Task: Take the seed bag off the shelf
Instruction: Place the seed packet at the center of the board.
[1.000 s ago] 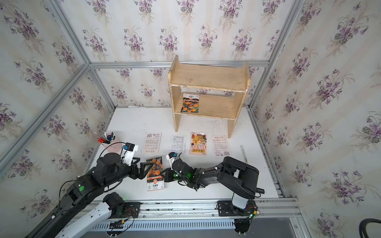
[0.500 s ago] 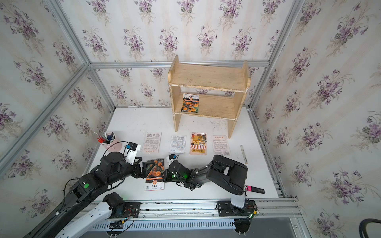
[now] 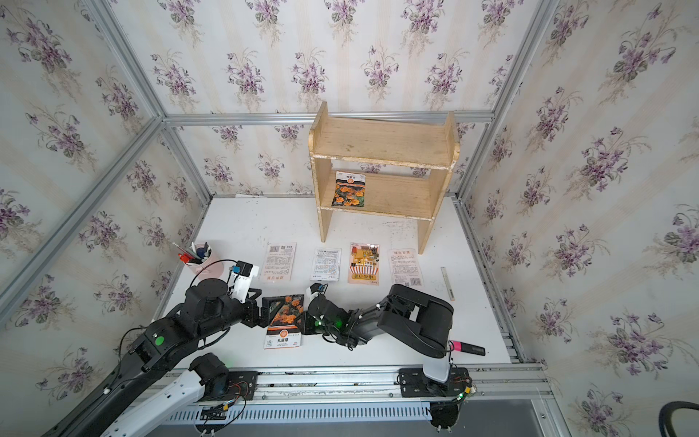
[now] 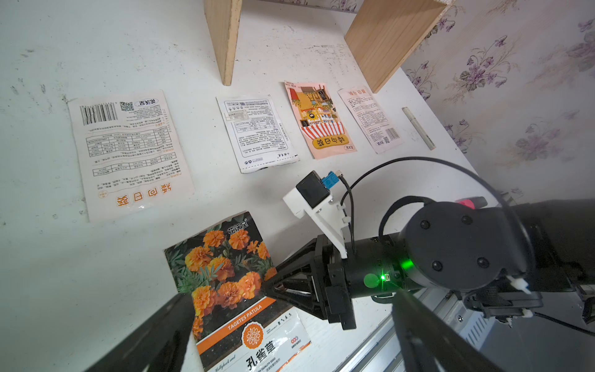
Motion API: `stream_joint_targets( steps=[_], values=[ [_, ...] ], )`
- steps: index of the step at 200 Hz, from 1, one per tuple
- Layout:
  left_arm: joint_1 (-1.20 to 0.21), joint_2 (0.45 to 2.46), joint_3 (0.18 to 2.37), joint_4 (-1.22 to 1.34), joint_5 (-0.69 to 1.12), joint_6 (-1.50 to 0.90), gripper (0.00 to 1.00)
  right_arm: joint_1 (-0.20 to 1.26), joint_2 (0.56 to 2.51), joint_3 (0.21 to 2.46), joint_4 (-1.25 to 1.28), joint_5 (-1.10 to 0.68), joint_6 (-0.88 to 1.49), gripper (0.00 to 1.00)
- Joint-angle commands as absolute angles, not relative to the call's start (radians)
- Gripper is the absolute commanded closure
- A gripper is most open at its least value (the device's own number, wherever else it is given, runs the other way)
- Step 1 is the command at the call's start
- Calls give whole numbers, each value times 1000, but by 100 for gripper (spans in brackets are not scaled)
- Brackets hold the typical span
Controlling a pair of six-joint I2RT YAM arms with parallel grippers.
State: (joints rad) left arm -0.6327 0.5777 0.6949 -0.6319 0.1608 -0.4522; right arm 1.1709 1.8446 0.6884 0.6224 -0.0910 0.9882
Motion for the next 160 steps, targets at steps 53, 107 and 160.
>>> stream_joint_targets(
  steps=[53,107,160],
  values=[
    [-632,588,694,-606,151,-449,0,1175,1639,643,435,54,838,56],
    [-632,574,655,-560,170,-469,0,1166,1354,660,144,194,614,43],
    [-634,579,655,-521,178,-476,0,970,1139,698,-7,180,477,29]
  ],
)
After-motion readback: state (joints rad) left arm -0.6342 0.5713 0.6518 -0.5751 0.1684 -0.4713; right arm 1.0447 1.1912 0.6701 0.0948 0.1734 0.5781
